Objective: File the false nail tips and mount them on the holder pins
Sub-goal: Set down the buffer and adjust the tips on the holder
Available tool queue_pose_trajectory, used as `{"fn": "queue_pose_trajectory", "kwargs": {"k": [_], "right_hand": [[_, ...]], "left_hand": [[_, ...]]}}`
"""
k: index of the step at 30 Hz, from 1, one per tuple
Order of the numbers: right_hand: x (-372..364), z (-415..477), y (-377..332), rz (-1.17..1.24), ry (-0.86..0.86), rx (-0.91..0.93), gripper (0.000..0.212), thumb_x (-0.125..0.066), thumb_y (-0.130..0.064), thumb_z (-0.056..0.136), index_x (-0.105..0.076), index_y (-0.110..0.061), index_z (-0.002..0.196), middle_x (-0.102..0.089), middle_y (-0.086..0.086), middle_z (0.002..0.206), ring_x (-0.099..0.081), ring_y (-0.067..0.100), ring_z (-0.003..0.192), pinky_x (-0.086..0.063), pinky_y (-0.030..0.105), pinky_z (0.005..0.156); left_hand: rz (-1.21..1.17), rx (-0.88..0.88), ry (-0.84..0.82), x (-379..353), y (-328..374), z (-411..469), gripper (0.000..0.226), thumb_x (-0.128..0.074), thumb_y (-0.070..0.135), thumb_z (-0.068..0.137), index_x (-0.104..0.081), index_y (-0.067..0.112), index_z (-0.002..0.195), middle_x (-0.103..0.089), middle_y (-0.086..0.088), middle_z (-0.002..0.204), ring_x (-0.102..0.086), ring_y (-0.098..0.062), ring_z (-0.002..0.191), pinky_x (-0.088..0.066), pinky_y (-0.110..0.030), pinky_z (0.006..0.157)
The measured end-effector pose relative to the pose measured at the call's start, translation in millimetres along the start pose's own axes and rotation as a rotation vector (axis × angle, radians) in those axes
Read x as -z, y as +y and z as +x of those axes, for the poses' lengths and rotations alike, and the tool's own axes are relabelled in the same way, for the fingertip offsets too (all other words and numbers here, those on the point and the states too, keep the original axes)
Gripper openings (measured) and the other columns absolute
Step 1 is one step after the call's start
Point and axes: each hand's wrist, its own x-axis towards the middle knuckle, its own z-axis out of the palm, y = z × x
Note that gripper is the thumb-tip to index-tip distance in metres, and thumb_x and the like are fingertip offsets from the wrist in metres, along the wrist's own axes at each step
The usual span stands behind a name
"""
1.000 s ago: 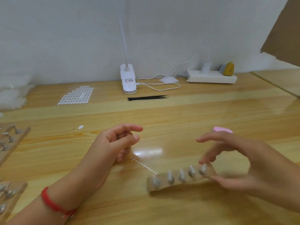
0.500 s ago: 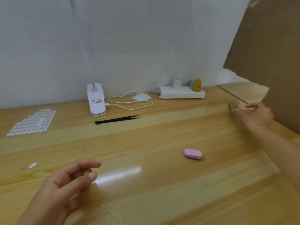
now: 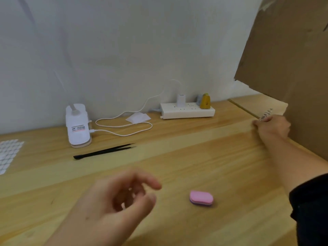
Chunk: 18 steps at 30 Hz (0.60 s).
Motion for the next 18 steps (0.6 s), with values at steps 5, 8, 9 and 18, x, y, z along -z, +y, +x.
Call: {"fn": "queue_pose_trajectory", "kwargs": {"k": [5,8,9,18], "right_hand": [[-3.6,2.6,1.5,-0.094,0.001,0.089,0.016,-0.078,-0.024,0.081,-0.064,-0.017,0.075,-0.068,0.02,0.1,-0.063,0.037,0.098,-0.05,0.039,0.079],[-10.5,2.2,2.0,-0.22,-0.019,0.265,0.018,-0.07,-0.025,0.085,-0.058,-0.018,0.073,-0.066,0.016,0.09,-0.061,0.036,0.09,-0.044,0.034,0.071],[-12.9,3.3,2.6,-0.261,-0.033,0.317,0.015,-0.067,-0.025,0.086,-0.059,-0.017,0.077,-0.066,0.015,0.09,-0.061,0.036,0.089,-0.043,0.034,0.07],[-9.2,3.1,0.7,-0.167,-0.145,0.43,0.02,-0.055,-0.008,0.089,-0.065,-0.012,0.106,-0.066,0.012,0.108,-0.061,0.029,0.095,-0.045,0.031,0.073]], "left_hand": [[0.501,-0.192,-0.13,-98.7,29.8,119.3,0.022,-0.056,0.027,0.087,-0.064,0.035,0.106,-0.061,0.015,0.093,-0.058,-0.006,0.091,-0.049,-0.028,0.08],[0.799,-0.252,-0.358,-143.0,20.7,158.2,0.04,-0.055,0.023,0.091,-0.053,0.03,0.13,-0.047,0.001,0.133,-0.043,-0.019,0.122,-0.042,-0.036,0.098],[0.871,-0.29,-0.411,-153.1,20.8,163.0,0.043,-0.055,0.024,0.09,-0.05,0.03,0.133,-0.043,0.0,0.137,-0.04,-0.021,0.125,-0.04,-0.038,0.099],[0.82,-0.276,-0.433,-148.9,25.3,163.4,0.047,-0.055,0.025,0.09,-0.046,0.032,0.136,-0.045,-0.002,0.135,-0.048,-0.022,0.12,-0.043,-0.037,0.097]]}}
